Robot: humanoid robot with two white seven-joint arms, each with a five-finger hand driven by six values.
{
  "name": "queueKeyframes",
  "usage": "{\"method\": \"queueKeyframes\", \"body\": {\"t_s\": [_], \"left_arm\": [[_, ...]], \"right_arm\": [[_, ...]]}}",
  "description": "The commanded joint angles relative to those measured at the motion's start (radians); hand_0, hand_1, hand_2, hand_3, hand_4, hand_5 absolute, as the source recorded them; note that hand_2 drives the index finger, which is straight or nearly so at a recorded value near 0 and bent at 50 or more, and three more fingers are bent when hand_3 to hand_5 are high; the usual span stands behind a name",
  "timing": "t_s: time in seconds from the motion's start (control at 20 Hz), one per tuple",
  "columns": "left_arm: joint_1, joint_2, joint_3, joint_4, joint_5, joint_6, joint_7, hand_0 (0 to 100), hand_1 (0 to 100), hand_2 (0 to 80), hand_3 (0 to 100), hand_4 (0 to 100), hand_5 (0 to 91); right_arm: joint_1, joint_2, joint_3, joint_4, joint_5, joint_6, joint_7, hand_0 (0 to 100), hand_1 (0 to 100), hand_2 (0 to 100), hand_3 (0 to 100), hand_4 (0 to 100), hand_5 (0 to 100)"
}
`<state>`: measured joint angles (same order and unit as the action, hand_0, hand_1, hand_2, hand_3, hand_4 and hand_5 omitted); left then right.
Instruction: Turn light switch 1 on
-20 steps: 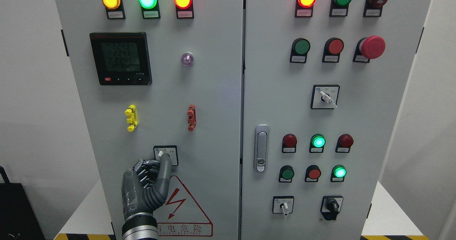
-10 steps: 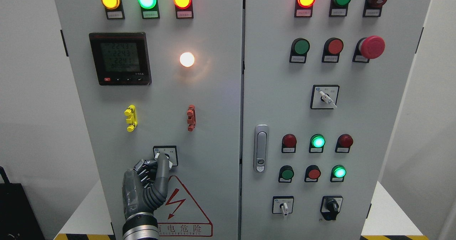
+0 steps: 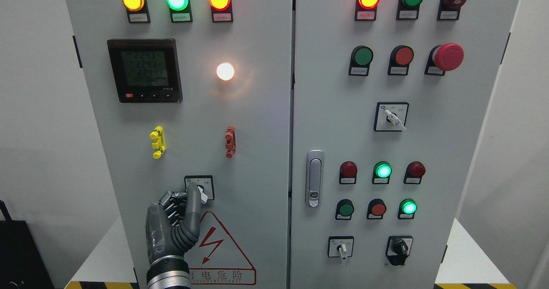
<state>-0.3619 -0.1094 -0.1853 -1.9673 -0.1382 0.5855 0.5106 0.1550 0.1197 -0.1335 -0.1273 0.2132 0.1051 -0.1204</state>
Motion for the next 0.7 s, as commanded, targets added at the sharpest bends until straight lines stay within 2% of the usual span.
{"method": "queueKeyframes", "body": {"t_s": [0.0,0.2,0.65], "left_arm": [[0.0,-0.001,0.0,0.004,0.0,0.0,-0.001,76,39,62.4,88,87,77.7],[0.0,-0.001,-0.002,0.004,0.0,0.0,-0.001,69,37,62.5,88,87,77.7],[-0.002,-0.001,-0.013,0.007,-0.001,0.0,-0.001,42,34,62.5,88,87,77.5]], "right_arm": [[0.0,0.0,0.0,0.0,0.0,-0.001,0.001,5,0,0,0,0,0],[0.0,0.0,0.0,0.0,0.0,-0.001,-0.001,5,0,0,0,0,0],[0.0,0.0,0.0,0.0,0.0,-0.001,0.001,5,0,0,0,0,0]]}}
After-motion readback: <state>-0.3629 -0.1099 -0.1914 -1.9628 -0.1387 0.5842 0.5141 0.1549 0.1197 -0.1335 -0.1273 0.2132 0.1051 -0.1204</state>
